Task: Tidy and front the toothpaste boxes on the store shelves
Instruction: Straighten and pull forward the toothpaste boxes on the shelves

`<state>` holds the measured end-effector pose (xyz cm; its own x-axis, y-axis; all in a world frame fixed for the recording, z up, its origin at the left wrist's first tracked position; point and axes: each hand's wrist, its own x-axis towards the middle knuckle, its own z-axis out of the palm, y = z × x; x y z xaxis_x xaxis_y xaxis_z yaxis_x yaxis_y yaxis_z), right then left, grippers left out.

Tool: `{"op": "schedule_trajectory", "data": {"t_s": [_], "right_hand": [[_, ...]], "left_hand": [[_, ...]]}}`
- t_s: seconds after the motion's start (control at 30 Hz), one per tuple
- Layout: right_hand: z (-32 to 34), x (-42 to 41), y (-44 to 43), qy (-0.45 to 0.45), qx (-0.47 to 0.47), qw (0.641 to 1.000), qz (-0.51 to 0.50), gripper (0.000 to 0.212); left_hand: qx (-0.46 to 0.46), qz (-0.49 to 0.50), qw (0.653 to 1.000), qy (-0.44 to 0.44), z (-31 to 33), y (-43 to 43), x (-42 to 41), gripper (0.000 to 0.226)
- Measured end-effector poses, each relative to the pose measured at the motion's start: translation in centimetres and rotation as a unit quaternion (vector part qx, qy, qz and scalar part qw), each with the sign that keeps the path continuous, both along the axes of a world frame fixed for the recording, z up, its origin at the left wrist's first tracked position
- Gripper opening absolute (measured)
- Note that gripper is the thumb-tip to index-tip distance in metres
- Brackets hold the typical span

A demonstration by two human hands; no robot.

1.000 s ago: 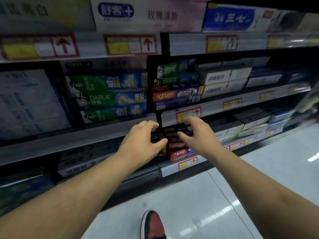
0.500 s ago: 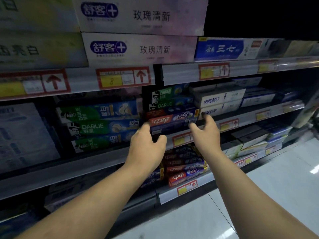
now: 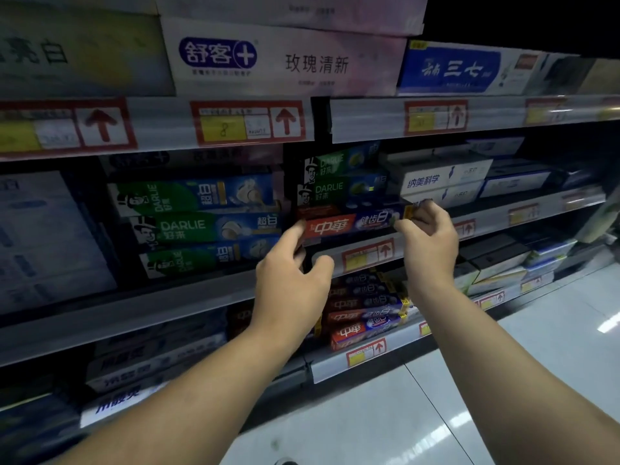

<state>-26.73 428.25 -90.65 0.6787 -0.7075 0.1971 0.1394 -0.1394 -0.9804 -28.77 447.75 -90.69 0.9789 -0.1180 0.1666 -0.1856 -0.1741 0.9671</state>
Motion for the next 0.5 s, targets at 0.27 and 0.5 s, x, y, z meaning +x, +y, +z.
{"op": "schedule_trajectory", "data": {"t_s": [0.27, 0.5], "right_hand": [[-0.1, -2.5, 1.6, -0.046, 0.023, 0.999, 0.0, 0.04], [-3.5, -3.3, 5.4, 0.019, -0.03, 0.999, 0.028, 0.02]], "left_hand": [[-0.067, 0.079, 0.989, -0.108, -2.6, 2.0, -3.2, 0.048], [-0.15, 0.135, 0.979, 0.003, -6.3, 4.7, -5.7, 0.048]]}}
